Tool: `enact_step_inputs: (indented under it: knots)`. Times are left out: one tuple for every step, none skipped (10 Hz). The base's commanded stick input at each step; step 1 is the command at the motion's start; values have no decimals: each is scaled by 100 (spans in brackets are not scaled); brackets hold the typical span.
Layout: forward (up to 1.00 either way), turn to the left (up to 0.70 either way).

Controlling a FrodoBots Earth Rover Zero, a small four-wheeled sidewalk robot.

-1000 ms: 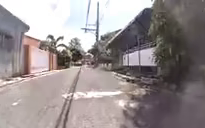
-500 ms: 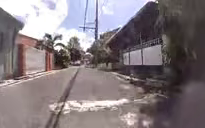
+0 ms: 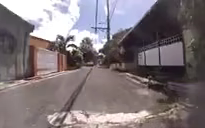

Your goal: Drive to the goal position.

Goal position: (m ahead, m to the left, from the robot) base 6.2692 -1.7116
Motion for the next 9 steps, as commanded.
enact_step_inputs:
  knots:
    - [85, 0]
    - [85, 0]
    - [85, 0]
    - [85, 0]
    - [85, 0]
    - [85, 0]
    - [85, 0]
    - [85, 0]
    - [85, 0]
